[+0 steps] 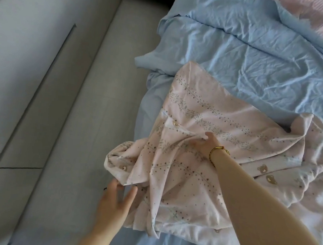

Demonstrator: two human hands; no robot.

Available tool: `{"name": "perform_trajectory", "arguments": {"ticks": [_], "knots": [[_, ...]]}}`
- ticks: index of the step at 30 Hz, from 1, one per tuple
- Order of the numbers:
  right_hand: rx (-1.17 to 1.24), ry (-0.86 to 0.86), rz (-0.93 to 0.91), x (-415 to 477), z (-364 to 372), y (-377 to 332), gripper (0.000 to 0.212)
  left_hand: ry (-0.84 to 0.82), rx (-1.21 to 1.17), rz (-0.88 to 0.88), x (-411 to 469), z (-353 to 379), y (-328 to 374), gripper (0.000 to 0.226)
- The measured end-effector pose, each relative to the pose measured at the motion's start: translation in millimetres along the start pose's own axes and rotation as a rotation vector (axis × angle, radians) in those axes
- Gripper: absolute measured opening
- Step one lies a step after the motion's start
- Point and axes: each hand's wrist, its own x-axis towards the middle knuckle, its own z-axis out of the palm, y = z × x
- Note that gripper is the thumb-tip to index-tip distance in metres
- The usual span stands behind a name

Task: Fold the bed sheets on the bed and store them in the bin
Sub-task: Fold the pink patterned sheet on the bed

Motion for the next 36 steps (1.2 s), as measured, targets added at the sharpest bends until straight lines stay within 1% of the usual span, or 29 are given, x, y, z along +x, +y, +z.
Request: {"name": "perform_trajectory", "arguments": {"ticks": [1,3,4,5,6,7,8,9,10,11,13,14,15,16,17,19,20,21,22,23,25,26,27,29,30,32,33,34,36], "knots": [[0.011,-0.021,0.017,0,-4,-2,0.07,0.132,0.047,0.092,4,-2,7,0.052],[-0.133,-0.122,0.029,-6,-11,-9,0.054,0.262,0.168,0.232,14,-7,30,0.102],[-0.173,-0.18,0.001,-12,-15,-13,0.037,0.251,0.225,0.261,20,-8,40,0.118],[-0.185,-0.231,-0.039,-20,-16,-18,0.019,0.191,0.265,0.266,25,-9,54,0.129],[-0.187,-0.257,-0.111,-29,-18,-22,0.012,0.101,0.291,0.249,31,-7,67,0.137],[-0.208,-0.245,-0.212,-38,-20,-25,0.014,0.005,0.311,0.228,38,-3,80,0.141],[-0.229,-0.219,-0.311,-48,-22,-28,0.015,-0.089,0.305,0.198,45,3,92,0.14],[-0.229,-0.206,-0.396,-60,-26,-31,0.013,-0.134,0.275,0.182,49,8,104,0.135],[-0.202,-0.218,-0.46,-76,-32,-33,0.006,-0.163,0.215,0.189,53,12,114,0.128],[-0.176,-0.235,-0.518,-90,-37,-33,0.008,-0.204,0.108,0.212,55,12,120,0.116],[-0.151,-0.249,-0.591,-114,-47,-28,0.019,-0.416,-0.172,0.194,52,6,128,0.094],[-0.131,-0.258,-0.611,-124,-50,-25,0.014,-0.546,-0.228,0.188,50,1,132,0.095],[-0.119,-0.266,-0.635,-133,-53,-21,0.009,-0.646,-0.183,0.202,44,-5,140,0.098],[-0.107,-0.271,-0.657,-141,-52,-16,0.017,-0.706,-0.102,0.218,37,-9,145,0.097],[-0.099,-0.278,-0.67,-148,-51,-12,0.024,-0.728,-0.019,0.226,31,-13,149,0.085],[-0.097,-0.266,-0.679,-161,-49,-1,0.024,-0.648,0.133,0.261,18,-12,153,0.046],[-0.096,-0.259,-0.693,-164,-49,4,0.023,-0.597,0.199,0.3,11,-13,155,0.038],[-0.089,-0.255,-0.7,-166,-50,8,0.024,-0.56,0.236,0.33,5,-15,154,0.037],[-0.115,-0.25,-0.677,-166,-51,14,0.031,-0.547,0.249,0.344,-1,-17,154,0.043],[-0.198,-0.24,-0.615,-163,-54,23,0.044,-0.552,0.252,0.342,-8,-20,154,0.052],[-0.563,-0.204,-0.458,-153,-60,41,0.068,-0.546,0.203,0.286,-16,-28,151,0.058],[-0.698,-0.213,-0.398,-148,-62,50,0.069,-0.539,0.16,0.263,-21,-32,150,0.055],[-0.731,-0.232,-0.353,-143,-63,59,0.061,-0.533,0.096,0.24,-24,-34,149,0.049],[-0.547,-0.227,-0.318,-131,-64,68,0.034,-0.461,-0.047,0.175,-23,-32,146,0.038],[-0.416,-0.178,-0.31,-127,-66,69,0.022,-0.367,-0.113,0.141,-20,-28,145,0.027],[-0.293,0.016,-0.325,-115,-71,63,0.019,-0.122,-0.168,0.082,-4,-15,139,0.01],[-0.299,0.121,-0.34,-111,-74,58,0.028,-0.021,-0.147,0.074,6,-8,136,0.014],[-0.326,0.192,-0.353,-105,-75,54,0.041,0.054,-0.112,0.056,16,-2,131,0.028],[-0.307,0.246,-0.342,-96,-72,55,0.059,0.101,-0.028,-0.003,31,5,115,0.056]]}}
